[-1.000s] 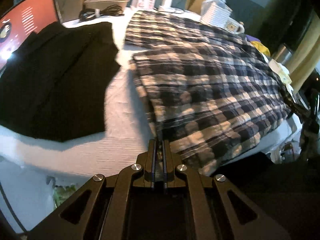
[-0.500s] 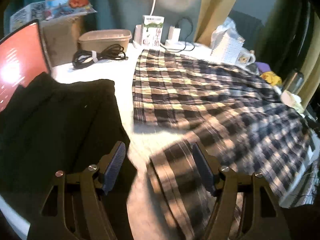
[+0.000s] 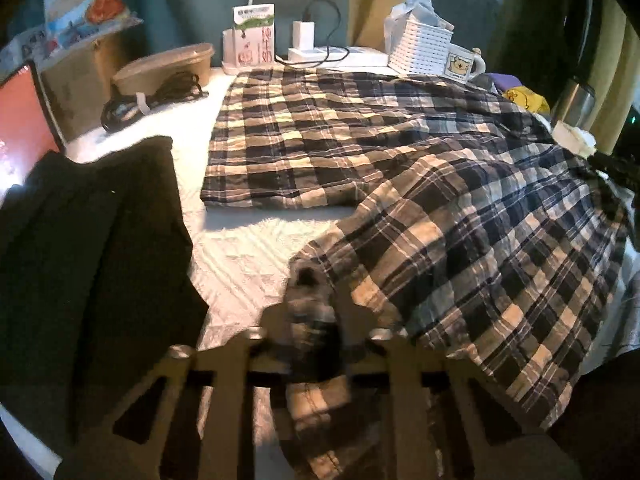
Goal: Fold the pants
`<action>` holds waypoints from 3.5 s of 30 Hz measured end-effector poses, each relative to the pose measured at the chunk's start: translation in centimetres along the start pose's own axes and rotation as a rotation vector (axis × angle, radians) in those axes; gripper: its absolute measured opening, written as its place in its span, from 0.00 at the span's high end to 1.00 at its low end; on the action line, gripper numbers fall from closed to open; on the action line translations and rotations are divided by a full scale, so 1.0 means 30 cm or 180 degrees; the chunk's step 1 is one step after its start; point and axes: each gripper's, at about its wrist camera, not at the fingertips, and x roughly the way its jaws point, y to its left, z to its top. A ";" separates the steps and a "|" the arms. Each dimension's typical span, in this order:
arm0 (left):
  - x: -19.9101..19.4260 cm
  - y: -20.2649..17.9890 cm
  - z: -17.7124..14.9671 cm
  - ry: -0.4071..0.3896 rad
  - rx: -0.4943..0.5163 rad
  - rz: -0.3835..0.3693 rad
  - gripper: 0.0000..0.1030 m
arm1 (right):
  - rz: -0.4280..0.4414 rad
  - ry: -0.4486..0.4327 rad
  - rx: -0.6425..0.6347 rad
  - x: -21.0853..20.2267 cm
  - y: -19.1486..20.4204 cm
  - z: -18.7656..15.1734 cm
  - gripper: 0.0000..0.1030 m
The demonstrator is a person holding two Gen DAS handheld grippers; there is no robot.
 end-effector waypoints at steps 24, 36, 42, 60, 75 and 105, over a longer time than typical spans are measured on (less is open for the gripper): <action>-0.012 0.240 0.189 -0.0309 -0.0333 0.0684 0.42 | 0.0054 -0.0020 0.0137 0.111 -0.074 0.136 0.42; 0.214 0.179 0.352 -0.0071 -0.0278 0.0138 0.42 | 0.0581 0.0268 0.0247 0.421 -0.060 0.306 0.38; 0.273 0.199 0.352 0.0078 -0.0312 0.0187 0.42 | 0.0533 0.0363 0.0025 0.523 -0.015 0.328 0.77; 0.116 0.239 0.348 -0.0311 -0.0313 0.0177 0.39 | 0.0040 0.0050 -0.0217 0.383 -0.012 0.395 0.33; -0.084 -0.012 0.050 -0.0392 0.0071 -0.0275 0.26 | -0.0317 -0.0074 -0.0454 -0.007 0.039 0.059 0.33; -0.214 -0.090 -0.284 -0.0233 0.0366 -0.0307 0.16 | -0.0780 0.0210 -0.0558 -0.109 0.044 -0.303 0.12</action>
